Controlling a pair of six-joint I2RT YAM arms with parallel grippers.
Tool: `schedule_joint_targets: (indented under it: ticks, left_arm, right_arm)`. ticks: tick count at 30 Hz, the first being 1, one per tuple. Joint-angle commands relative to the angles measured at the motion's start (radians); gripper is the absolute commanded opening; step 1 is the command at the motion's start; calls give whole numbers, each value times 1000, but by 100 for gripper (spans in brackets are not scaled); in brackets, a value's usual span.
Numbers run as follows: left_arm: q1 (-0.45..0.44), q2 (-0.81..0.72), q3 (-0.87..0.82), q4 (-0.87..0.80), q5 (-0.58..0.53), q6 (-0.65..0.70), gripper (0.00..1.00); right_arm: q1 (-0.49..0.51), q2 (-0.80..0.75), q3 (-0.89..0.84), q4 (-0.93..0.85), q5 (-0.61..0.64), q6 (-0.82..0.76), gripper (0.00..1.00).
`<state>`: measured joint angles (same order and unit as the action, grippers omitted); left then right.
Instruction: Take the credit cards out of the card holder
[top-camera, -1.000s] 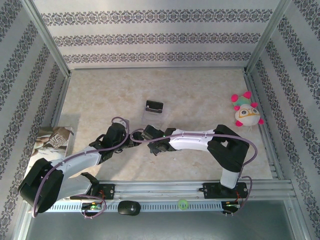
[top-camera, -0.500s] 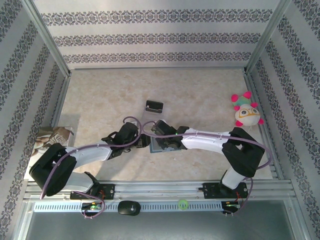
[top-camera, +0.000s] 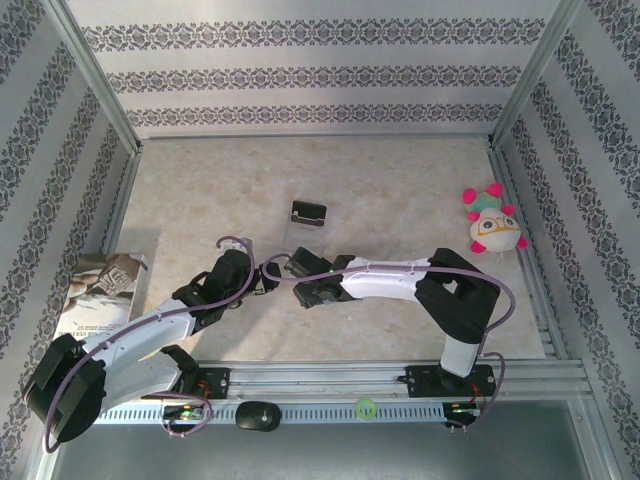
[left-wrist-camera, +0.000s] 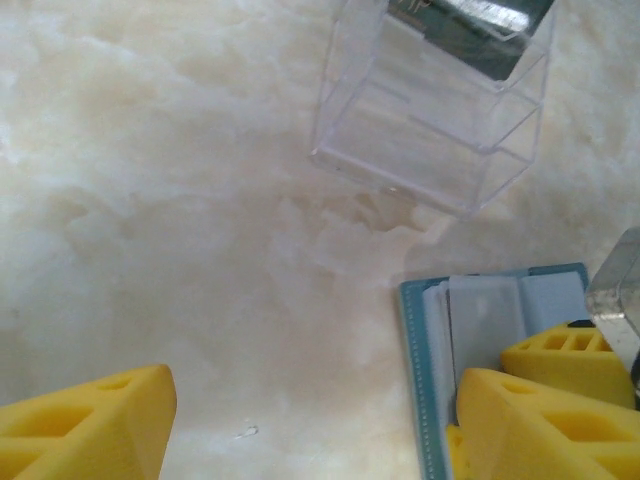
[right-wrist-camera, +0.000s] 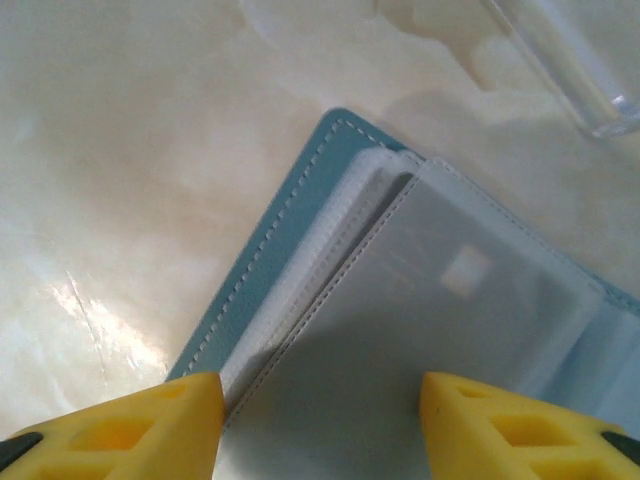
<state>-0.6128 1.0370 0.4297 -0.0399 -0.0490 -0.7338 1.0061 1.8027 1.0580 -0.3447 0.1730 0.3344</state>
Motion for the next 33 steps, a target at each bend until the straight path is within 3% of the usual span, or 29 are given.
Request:
schedule_joint_targets:
  ticks: [1,4,6,11,20,29,33]
  left_arm:
    - [10,3,-9,-28,13,7,74]
    - [10,18,-7,-6,35,10,74]
    - [10,30,-4,5,46,11,74]
    - [10,47,6,18,68,11,72]
    - [10,30,8,13,60,10,73]
    - [10,32,12,5,51,18,85]
    - [10,27,9,0,49,23,88]
  right_arm:
    - [9,33,8,-49,32,0,48]
    - [9,31,-1,-38,19,2,37]
    - [9,23,-6,-27,11,3,35]
    - [11,-32,-29,14,-11,0,54]
    - [7,-137,-36,-8,-2,-3,52]
    - [-18,-44,6,-77,-15,17,44]
    - [-18,-21,16,-83,-15,11,46]
